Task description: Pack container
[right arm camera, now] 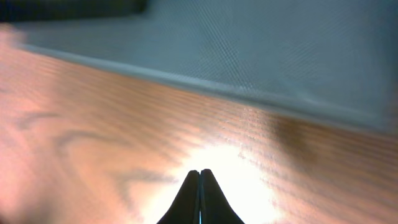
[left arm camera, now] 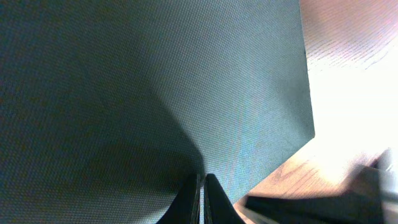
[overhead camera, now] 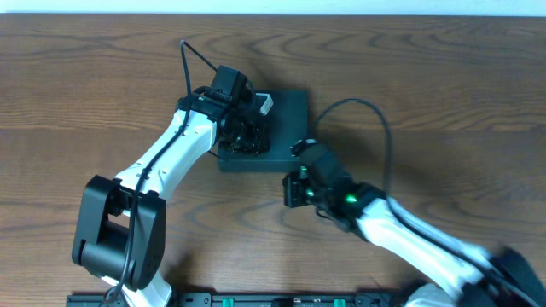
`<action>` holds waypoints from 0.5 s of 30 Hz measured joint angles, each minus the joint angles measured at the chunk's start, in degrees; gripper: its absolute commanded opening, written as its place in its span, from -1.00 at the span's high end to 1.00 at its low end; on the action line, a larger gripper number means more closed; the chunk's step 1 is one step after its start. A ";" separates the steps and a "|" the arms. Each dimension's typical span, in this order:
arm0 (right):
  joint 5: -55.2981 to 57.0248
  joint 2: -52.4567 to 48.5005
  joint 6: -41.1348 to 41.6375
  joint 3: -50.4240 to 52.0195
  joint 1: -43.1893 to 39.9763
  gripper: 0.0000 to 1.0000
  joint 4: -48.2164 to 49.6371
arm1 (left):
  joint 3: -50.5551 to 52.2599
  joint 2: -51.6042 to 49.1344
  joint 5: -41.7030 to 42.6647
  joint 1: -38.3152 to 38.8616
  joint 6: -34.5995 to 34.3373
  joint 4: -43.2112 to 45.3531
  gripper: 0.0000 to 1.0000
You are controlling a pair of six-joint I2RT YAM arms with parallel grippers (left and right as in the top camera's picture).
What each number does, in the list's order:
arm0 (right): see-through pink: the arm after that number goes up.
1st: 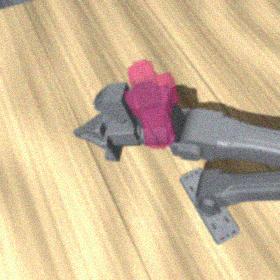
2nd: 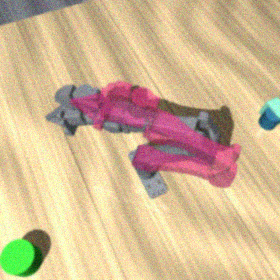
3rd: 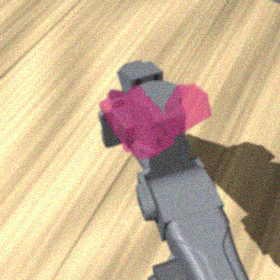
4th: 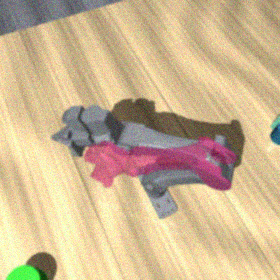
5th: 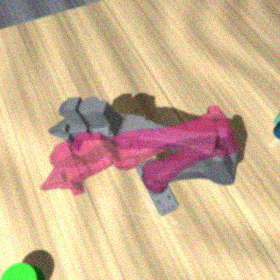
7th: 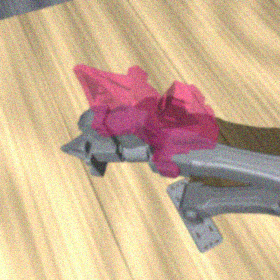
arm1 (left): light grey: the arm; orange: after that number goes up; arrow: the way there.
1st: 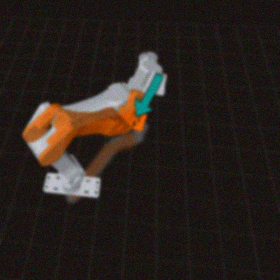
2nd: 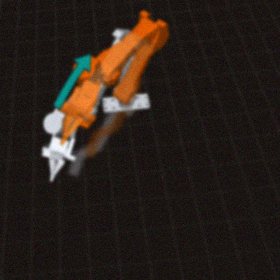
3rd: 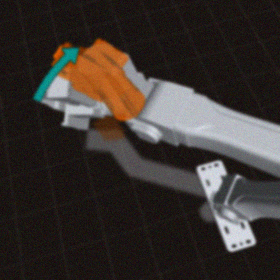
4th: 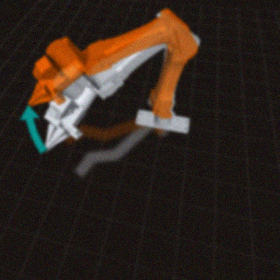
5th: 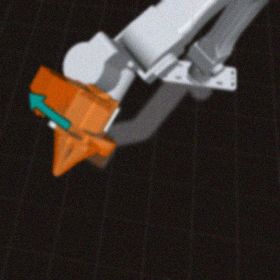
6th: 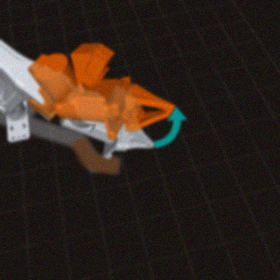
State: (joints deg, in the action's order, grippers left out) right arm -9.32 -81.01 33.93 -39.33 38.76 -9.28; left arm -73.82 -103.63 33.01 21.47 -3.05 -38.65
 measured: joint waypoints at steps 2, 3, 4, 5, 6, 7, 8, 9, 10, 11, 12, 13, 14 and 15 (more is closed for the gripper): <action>-0.35 6.95 -1.18 -0.07 -1.75 0.97 -3.85 | -0.09 0.28 0.00 0.00 -0.02 -1.27 0.88; -0.72 10.49 -1.77 -0.17 -2.89 0.97 -5.70 | -0.13 0.61 -0.09 0.00 -0.02 -2.49 0.88; -0.90 14.80 -2.64 -0.26 -4.52 0.97 -8.07 | -0.15 1.22 -0.22 -0.02 -0.09 -4.09 0.88; -0.96 18.12 -3.39 -0.35 -5.79 0.97 -9.77 | -0.20 1.88 -0.28 -0.11 -0.13 -5.07 0.88; -1.14 21.68 -4.33 -0.39 -7.32 0.97 -11.96 | -0.28 3.02 -0.55 -0.26 -0.15 -6.16 0.88; -1.18 25.49 -5.16 -0.50 -9.09 0.97 -14.12 | -0.44 4.61 -0.85 -0.50 -0.17 -7.17 0.88; -1.25 28.65 -6.14 -0.57 -10.49 0.97 -16.33 | -0.59 7.04 -1.31 -0.83 -0.17 -8.04 0.88; -1.31 32.22 -7.10 -0.63 -12.11 0.97 -18.84 | -0.92 9.73 -1.77 -1.14 -0.17 -8.96 0.88; -1.66 35.85 -8.26 -0.70 -13.62 0.97 -21.94 | -1.40 13.81 -2.25 -1.46 -0.17 -10.12 0.88; -2.27 38.93 -9.14 -0.74 -14.80 0.97 -24.37 | -1.90 17.49 -2.78 -1.64 -0.20 -11.15 0.88; -3.37 41.92 -10.08 -0.76 -15.96 0.97 -26.99 | -2.38 21.16 -3.30 -1.66 -0.37 -12.39 0.88; -4.48 43.95 -10.62 -0.81 -16.74 0.98 -28.63 | -2.71 24.74 -3.76 -1.64 -0.61 -13.88 0.88; -5.95 45.81 -11.32 -0.83 -17.44 0.97 -30.25 | -2.84 27.85 -4.20 -1.64 -0.81 -15.43 0.88; -7.52 47.08 -12.04 -0.85 -17.97 0.97 -31.63 | -2.89 31.30 -4.90 -1.60 -1.14 -17.49 0.88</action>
State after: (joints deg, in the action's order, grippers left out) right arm -16.84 -33.93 21.89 -40.18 20.80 -40.91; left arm -76.71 -72.34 28.12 19.88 -4.19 -56.14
